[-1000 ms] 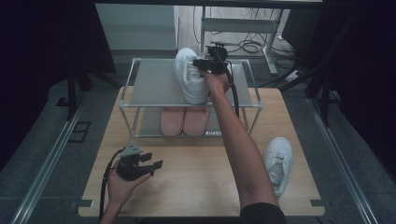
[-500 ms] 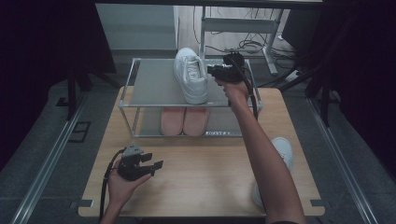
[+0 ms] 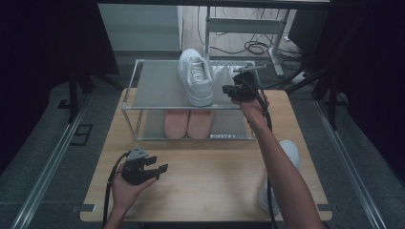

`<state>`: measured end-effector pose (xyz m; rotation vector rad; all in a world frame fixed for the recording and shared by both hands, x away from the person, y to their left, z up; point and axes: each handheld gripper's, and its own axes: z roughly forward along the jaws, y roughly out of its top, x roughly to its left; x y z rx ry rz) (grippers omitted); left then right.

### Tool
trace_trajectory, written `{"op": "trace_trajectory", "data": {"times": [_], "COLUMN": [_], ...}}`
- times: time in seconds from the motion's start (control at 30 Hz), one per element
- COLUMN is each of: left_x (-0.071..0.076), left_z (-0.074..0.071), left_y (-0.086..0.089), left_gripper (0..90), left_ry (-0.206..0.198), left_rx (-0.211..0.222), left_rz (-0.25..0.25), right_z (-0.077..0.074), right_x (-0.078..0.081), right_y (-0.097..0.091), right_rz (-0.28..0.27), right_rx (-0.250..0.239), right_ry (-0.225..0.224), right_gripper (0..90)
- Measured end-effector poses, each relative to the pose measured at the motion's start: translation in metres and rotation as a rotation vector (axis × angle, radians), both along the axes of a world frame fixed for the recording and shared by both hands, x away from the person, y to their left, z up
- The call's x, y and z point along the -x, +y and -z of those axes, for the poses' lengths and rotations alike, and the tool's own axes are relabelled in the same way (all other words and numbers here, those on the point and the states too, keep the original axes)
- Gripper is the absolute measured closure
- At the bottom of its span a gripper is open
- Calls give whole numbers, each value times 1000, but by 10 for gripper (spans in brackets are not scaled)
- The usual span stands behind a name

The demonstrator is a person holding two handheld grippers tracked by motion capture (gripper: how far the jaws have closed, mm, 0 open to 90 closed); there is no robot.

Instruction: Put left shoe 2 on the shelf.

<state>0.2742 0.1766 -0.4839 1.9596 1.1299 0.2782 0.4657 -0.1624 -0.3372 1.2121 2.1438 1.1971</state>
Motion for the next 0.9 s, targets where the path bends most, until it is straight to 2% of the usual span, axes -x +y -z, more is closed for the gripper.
{"op": "trace_trajectory", "data": {"times": [0.13,0.43,0.63,0.83,0.9], "left_x": [0,0,-1,-1,-1], "left_z": [0,1,3,5,5], "left_y": [2,1,1,-2,-2], "left_gripper": [417,416,416,416,416], "left_ry": [1,4,11,16,17], "left_rx": [-1,-5,-8,-11,-10], "left_rz": [-5,-2,-2,8,9], "right_z": [7,13,14,13,13], "right_x": [-1,-1,1,4,4], "right_y": [-1,7,10,15,17], "right_rz": [-9,-20,-35,-40,-41], "right_rx": [-10,-22,-40,-22,-34], "right_ry": [16,20,22,4,10], "right_gripper": [877,889,894,893,892]}}
